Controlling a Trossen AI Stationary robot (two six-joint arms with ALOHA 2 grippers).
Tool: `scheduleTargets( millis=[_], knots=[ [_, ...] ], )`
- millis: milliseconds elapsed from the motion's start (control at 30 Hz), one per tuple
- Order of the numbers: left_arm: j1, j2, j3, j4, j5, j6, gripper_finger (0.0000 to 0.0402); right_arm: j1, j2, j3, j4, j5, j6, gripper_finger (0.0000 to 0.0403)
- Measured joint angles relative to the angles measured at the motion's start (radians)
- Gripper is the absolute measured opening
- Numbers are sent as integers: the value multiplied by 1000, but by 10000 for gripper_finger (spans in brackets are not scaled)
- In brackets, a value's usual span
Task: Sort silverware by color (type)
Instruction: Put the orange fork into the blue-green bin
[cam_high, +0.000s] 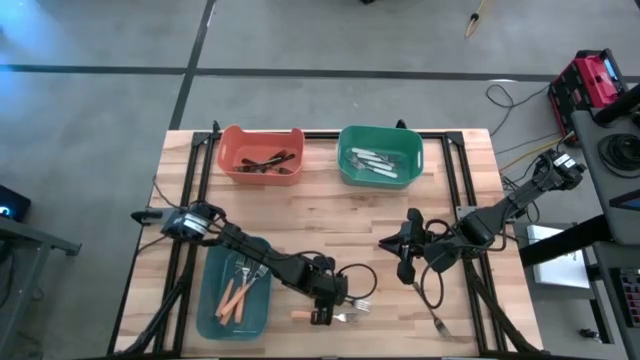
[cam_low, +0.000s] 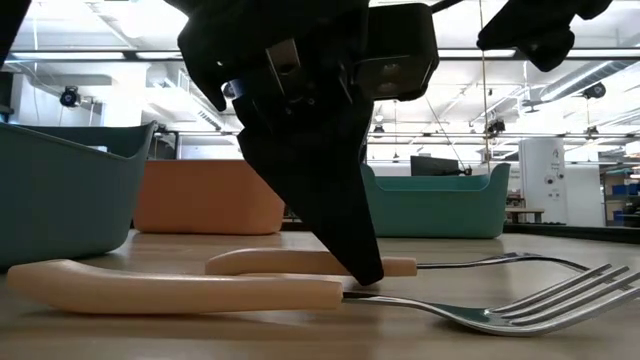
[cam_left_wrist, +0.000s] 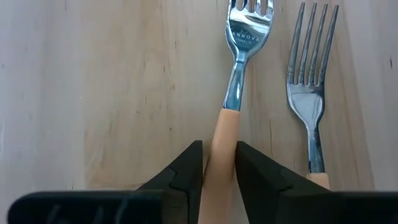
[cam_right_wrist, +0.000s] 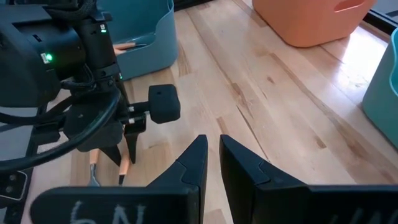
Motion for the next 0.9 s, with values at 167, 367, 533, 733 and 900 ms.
scheduleTargets(
  millis=[167, 367, 533, 733, 900],
  knots=[
    [2, -1, 0, 2, -2, 8, 39, 0, 0, 0, 2, -1, 5, 33],
    [2, -6, 2, -5, -7, 8, 28, 0, -1, 0, 2, -2, 12, 33],
    [2, -40, 2, -36, -43, 8, 28, 0, -8, 3, -1, -3, 29, 33],
    [8, -114, 2, -80, -120, 9, 28, 0, -39, 44, -5, -1, -9, 33],
    [12, -188, 2, -130, -200, 0, 28, 0, -80, 88, -6, 20, -70, 33]
  ],
)
